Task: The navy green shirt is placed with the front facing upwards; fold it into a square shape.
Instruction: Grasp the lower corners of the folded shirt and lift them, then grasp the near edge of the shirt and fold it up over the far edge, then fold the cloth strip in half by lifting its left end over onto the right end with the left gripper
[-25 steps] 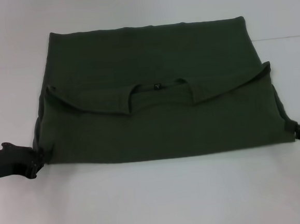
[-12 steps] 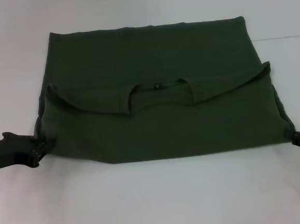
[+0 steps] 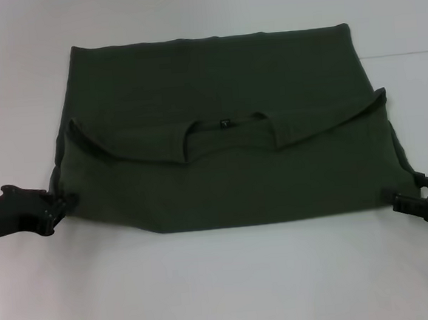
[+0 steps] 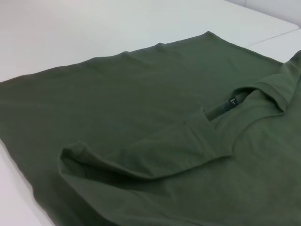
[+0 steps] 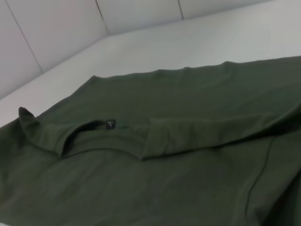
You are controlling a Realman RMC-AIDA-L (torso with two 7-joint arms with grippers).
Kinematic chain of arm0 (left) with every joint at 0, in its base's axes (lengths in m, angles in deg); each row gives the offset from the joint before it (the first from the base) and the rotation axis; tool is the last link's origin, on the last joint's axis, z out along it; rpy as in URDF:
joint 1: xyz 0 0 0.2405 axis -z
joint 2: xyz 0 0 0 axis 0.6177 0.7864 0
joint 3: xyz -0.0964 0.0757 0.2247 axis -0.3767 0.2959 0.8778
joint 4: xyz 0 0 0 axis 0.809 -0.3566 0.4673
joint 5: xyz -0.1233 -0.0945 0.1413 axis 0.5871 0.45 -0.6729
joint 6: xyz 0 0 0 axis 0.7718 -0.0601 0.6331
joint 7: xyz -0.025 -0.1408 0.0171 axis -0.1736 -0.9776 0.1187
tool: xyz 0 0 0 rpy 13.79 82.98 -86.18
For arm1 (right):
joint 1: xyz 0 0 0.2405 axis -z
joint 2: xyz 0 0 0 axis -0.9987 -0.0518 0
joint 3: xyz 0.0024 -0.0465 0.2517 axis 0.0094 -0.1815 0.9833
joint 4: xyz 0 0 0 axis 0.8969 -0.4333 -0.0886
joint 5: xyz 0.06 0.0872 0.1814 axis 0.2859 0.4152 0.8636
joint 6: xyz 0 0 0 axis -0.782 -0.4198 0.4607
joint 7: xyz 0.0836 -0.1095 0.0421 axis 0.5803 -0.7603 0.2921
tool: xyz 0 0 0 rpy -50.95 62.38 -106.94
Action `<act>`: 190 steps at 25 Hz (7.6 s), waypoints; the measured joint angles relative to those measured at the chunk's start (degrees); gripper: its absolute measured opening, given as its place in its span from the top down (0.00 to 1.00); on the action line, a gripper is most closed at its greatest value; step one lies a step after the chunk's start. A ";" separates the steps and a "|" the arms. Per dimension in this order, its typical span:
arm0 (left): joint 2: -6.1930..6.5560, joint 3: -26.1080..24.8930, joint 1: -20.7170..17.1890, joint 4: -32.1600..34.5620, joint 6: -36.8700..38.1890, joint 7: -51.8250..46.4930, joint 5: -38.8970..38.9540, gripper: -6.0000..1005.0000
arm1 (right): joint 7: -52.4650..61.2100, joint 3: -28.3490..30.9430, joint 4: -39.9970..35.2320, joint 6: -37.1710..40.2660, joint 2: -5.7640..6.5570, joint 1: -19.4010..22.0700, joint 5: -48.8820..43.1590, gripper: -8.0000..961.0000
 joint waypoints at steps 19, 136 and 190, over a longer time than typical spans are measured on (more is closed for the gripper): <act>0.00 -0.01 0.18 0.12 -0.06 0.08 0.99 0.96 | 2.37 -4.35 -0.07 -3.73 0.09 -0.65 -0.31 0.67; -0.15 -10.20 13.99 -18.25 -32.55 15.46 14.03 0.96 | 14.74 -1.68 -0.59 -24.31 0.22 -20.23 0.41 0.93; -0.04 -8.85 2.96 -12.28 -12.81 -7.42 32.22 0.07 | 12.40 -9.00 -2.33 -6.27 0.39 -8.04 19.25 0.08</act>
